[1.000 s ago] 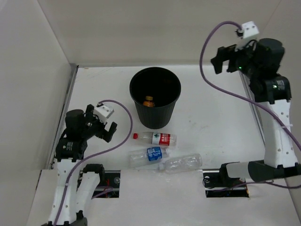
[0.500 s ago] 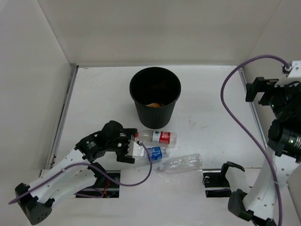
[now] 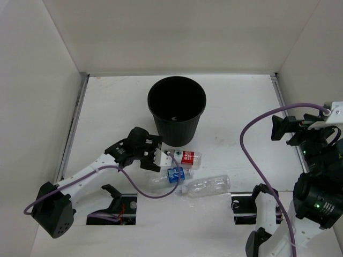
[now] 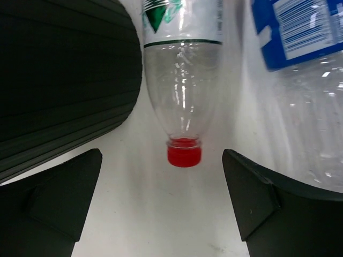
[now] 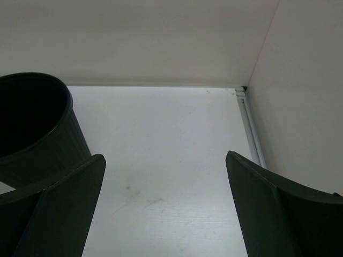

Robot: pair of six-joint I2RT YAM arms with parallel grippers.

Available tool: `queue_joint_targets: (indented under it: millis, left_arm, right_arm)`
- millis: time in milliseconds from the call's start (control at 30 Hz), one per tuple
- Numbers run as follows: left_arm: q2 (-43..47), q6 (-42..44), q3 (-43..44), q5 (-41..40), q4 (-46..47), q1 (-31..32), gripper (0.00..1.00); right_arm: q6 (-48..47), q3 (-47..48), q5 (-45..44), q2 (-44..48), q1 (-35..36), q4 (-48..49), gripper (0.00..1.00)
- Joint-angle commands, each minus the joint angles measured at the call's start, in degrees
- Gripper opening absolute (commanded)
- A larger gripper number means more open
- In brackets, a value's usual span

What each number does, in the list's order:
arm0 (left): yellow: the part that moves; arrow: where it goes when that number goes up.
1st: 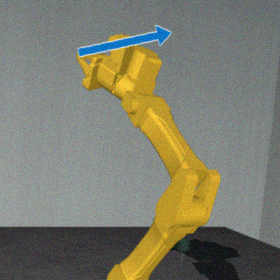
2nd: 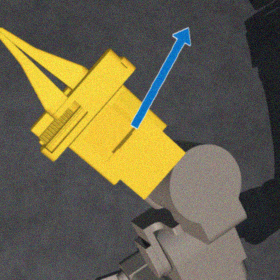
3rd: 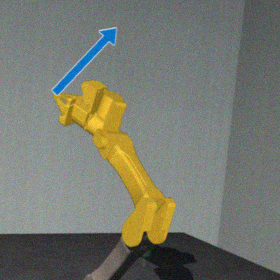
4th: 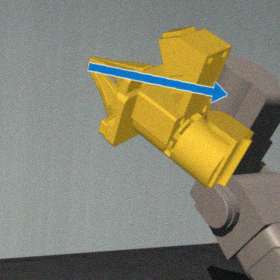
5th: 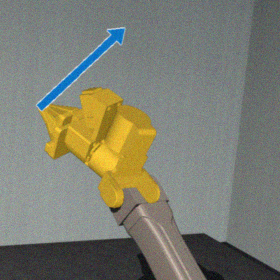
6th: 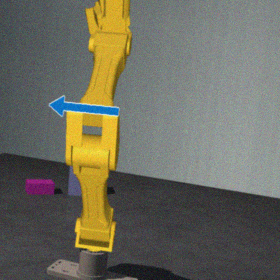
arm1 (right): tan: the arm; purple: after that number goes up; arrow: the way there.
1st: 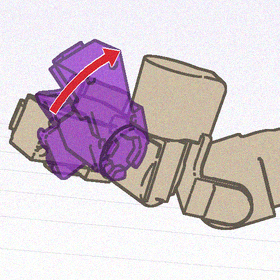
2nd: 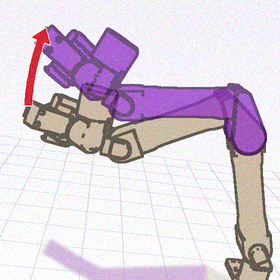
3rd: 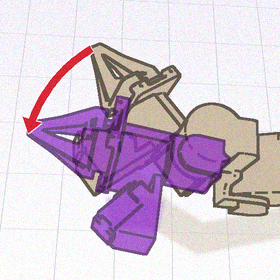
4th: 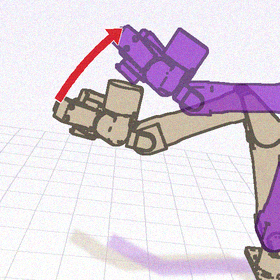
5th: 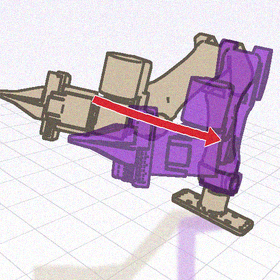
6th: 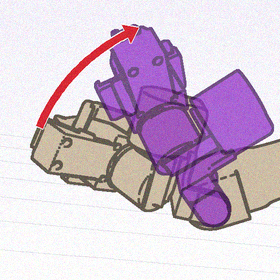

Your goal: Put the plastic bottles in the bin

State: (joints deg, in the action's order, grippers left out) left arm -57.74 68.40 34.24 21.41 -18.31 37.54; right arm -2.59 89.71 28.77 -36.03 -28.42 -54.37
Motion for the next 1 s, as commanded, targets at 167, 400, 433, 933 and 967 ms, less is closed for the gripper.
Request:
queue_joint_targets:
  millis: [167, 400, 433, 933, 967]
  left_arm:
    - [-4.6, 3.3, -2.2, 4.0, 7.8, -1.7, 0.86]
    - [-7.3, 2.6, -4.0, 6.6, 8.4, -0.1, 0.7]
    - [-7.5, 2.6, -4.2, 6.5, 8.5, 0.3, 0.69]
    - [-16.2, 6.7, -6.3, 3.0, 16.9, 0.6, 0.66]
    - [-16.6, 7.1, -6.3, 2.9, 17.0, 0.7, 0.58]
  right_arm:
    - [3.0, 5.1, 0.8, 0.4, 0.3, -3.1, 1.0]
    - [5.3, 10.2, 0.8, -0.8, 0.3, -3.4, 1.0]
    - [5.7, 10.5, 0.8, -0.9, 0.3, -3.3, 1.0]
    - [10.5, 12.9, 3.1, -0.4, 2.0, -2.1, 1.0]
    - [10.6, 12.6, 3.2, -0.2, 2.0, -2.0, 1.0]
